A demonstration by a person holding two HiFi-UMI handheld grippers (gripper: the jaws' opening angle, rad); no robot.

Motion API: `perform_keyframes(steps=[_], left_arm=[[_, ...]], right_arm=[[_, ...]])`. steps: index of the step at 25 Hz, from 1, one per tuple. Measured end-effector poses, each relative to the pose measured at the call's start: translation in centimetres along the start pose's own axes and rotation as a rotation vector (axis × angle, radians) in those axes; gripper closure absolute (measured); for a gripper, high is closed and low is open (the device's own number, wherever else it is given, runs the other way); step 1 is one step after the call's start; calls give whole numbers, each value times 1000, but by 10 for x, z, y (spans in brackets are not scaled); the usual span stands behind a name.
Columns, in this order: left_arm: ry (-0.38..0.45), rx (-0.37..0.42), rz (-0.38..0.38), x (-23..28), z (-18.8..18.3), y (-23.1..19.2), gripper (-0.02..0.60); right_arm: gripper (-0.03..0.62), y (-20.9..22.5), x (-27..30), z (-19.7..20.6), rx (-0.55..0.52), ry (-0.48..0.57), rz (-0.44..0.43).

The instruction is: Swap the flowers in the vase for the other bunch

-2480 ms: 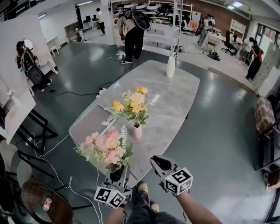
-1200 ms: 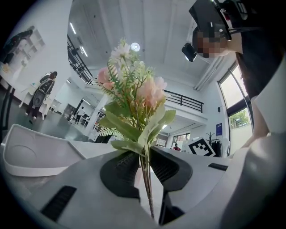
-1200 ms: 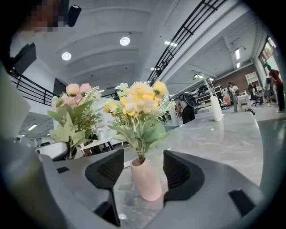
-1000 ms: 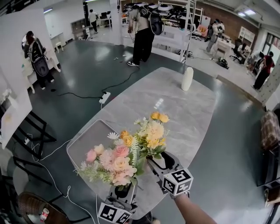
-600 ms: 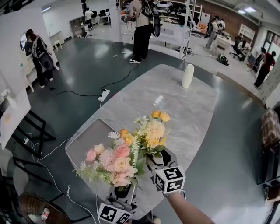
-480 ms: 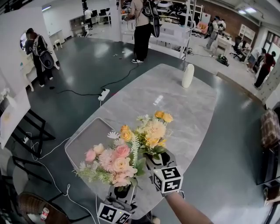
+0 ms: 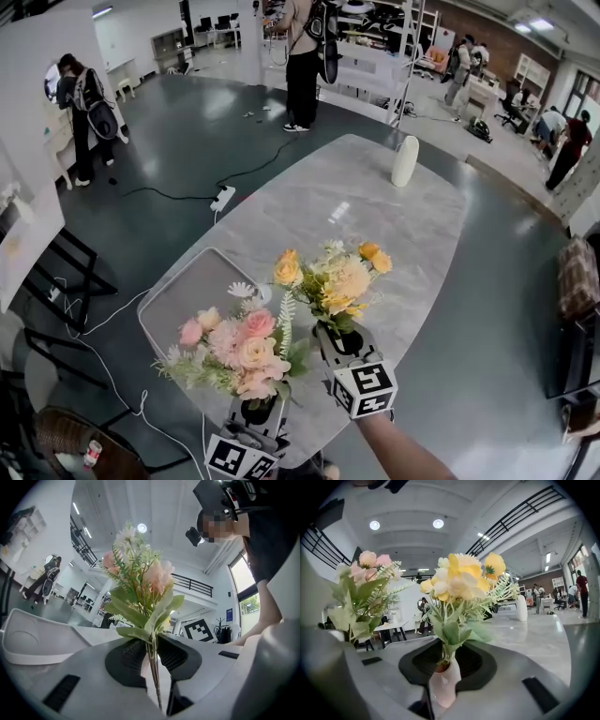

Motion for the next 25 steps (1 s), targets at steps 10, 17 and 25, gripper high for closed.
perform_keyframes(steps=[10, 17, 25], left_arm=[[11, 3, -11, 1, 3, -1, 499], [19, -3, -3, 4, 0, 1, 499], [35, -9, 11, 10, -7, 9, 499]], right_arm=[[528, 5, -3, -6, 48, 82, -66], [528, 8, -8, -25, 81, 129, -88], [529, 10, -19, -48, 111, 178, -93]])
Point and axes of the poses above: the fingertips, and each gripper's own axes: x forward along the fingers, y to its right, z out of its underside, the point moved 6 cm from there along -x, backward along the fingers, and after that the axes turned 3 degrees about x, right-handed, at the moved point
